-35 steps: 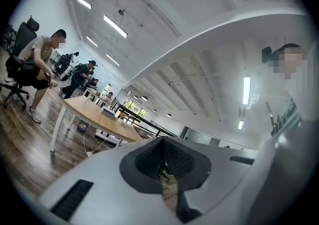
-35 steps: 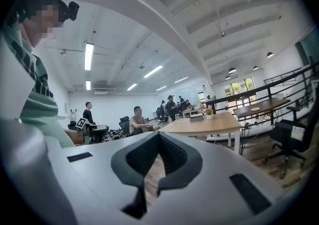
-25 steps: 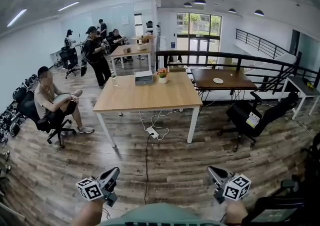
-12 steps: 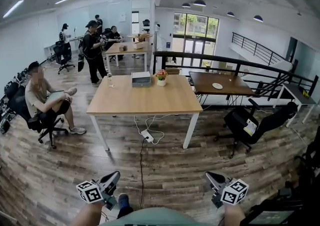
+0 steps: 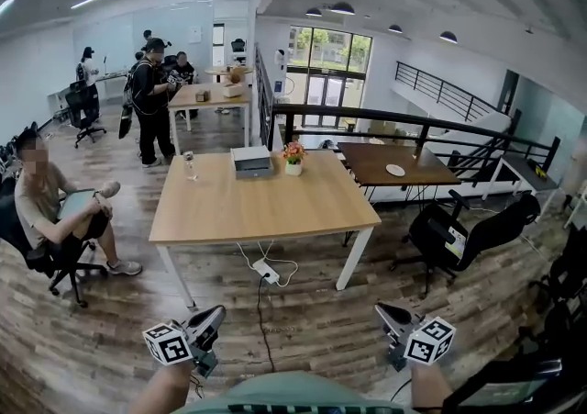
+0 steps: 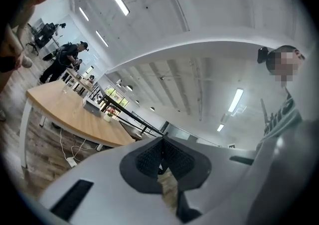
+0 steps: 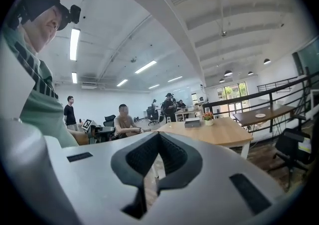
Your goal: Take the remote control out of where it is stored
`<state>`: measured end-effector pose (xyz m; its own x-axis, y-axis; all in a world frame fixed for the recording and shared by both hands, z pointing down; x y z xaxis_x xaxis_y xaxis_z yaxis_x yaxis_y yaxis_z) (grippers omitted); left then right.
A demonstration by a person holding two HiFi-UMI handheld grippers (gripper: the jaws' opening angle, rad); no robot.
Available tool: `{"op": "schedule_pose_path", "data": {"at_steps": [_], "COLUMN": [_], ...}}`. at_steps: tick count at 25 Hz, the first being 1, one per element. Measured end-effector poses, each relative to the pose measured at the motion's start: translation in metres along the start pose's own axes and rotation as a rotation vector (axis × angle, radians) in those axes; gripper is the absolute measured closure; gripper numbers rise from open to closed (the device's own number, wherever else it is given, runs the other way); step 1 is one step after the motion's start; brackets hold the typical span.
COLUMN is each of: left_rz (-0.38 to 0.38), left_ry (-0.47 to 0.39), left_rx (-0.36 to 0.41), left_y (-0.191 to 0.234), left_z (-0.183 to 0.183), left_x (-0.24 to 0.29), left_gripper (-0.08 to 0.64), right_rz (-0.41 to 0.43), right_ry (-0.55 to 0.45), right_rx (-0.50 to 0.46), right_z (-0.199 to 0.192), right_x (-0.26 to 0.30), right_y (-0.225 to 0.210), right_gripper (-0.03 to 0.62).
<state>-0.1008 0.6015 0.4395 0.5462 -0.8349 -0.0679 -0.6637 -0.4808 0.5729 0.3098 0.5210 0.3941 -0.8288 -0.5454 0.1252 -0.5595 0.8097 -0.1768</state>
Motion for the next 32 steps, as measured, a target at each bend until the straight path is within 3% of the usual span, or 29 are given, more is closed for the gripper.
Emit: {"op": "schedule_pose_path", "data": {"at_steps": [4, 8, 15, 22, 27, 32], "left_rz": [-0.021, -0.014, -0.007, -0.015, 0.023, 0.108], "left_ry": [0.002, 0.017, 0.024, 0.054, 0.07, 0.016], "left_rx": [0.013, 0.024, 0.018, 0.015, 0.015, 0.047], "left_y": [0.051, 0.094, 0.13, 0.153, 0.168, 0.189], "left_z": [0.054, 0.084, 0.107, 0.111, 0.108, 0.119], "left_x": [-0.008, -0.02, -0.016, 0.026, 0.064, 0.118], "left_gripper": [0.557, 0.557, 0.557, 0.557, 0.557, 0.557], "right_rz": [-0.033, -0.035, -0.028, -0.028, 0.043, 0.191], "right_ry": [-0.018, -0.027, -0.038, -0.034, -0.038, -0.046], "right_rx": [-0.01, -0.026, 0.0, 0.062, 0.093, 0.064], "right_z": [0.024, 0.033, 0.054, 0.039, 0.037, 0.054], "right_x": [0.067, 0.121, 0.168, 0.19, 0.232, 0.304], "right_y": [0.006, 0.015, 0.001, -0.039, -0.088, -0.159], "right_gripper": [0.588, 0.588, 0.588, 0.588, 0.588, 0.588]}}
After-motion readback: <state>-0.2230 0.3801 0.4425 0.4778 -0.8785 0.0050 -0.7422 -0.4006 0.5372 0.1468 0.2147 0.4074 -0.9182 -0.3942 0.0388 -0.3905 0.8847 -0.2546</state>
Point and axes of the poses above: the fingertips, and each gripper's own axes: x forward along the fingers, y to its left, z out of its top, the point moved 4 cm from there along -x, backward along the fingers, and after that the axes turned 1 degree about z, right-handed, at the moved point
